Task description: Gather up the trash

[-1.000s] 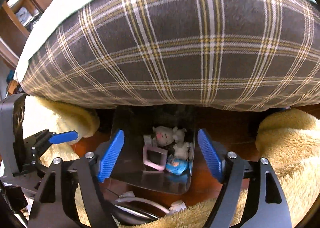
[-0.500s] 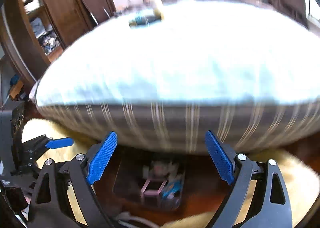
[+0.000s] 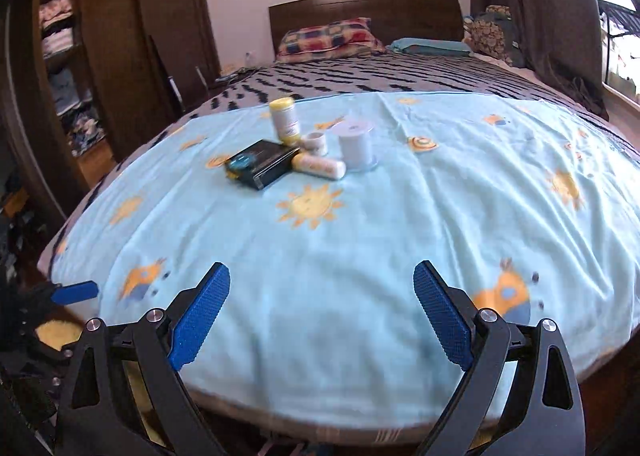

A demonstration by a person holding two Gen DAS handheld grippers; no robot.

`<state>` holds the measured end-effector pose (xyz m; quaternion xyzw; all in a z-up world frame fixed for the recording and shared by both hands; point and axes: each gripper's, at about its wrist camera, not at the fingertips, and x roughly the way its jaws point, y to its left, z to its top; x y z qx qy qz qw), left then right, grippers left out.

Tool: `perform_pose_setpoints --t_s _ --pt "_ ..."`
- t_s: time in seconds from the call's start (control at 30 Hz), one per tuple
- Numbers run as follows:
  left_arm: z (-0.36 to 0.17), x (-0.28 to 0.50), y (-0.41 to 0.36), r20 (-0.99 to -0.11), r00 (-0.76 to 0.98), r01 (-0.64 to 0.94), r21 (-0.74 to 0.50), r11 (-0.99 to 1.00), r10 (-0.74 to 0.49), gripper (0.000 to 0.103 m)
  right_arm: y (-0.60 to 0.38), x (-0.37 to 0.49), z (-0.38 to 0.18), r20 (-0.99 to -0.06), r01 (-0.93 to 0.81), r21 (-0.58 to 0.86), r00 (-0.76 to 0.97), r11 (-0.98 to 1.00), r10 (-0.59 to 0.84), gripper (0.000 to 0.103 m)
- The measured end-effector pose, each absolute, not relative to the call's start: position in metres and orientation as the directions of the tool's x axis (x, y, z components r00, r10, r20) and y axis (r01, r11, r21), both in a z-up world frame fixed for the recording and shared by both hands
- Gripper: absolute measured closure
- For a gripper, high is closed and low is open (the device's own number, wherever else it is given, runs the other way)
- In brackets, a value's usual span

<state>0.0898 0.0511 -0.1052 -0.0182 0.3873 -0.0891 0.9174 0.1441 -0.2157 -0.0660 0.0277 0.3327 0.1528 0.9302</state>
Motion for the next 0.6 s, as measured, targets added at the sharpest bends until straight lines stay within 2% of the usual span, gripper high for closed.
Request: perform_pose_setpoints --t_s 0.23,0.3,0.4,0.6 --pt "-0.101 0.14 0.055 -0.677 0.719 0.121 -0.105 0.987 -0.16 0.008 -0.207 0.196 -0.083 -0.623 -0.249 0.155 0.726 0.956 0.29 0.011" --pt "-0.102 0.155 0.054 -0.68 0.716 0.121 -0.103 0.987 -0.158 0.009 -0.198 0.215 -0.09 -0.652 -0.269 0.17 0.691 0.948 0.313 0.025" --pt "-0.102 0.169 0.048 -0.689 0.708 0.128 -0.093 0.987 -0.156 0.009 -0.186 0.236 -0.099 -0.688 -0.27 0.159 0.66 0.95 0.303 0.031" --pt "-0.099 0.191 0.04 -0.696 0.701 0.14 -0.078 0.987 -0.154 0.009 -0.165 0.276 -0.107 -0.75 -0.28 0.132 0.598 0.951 0.28 0.032"
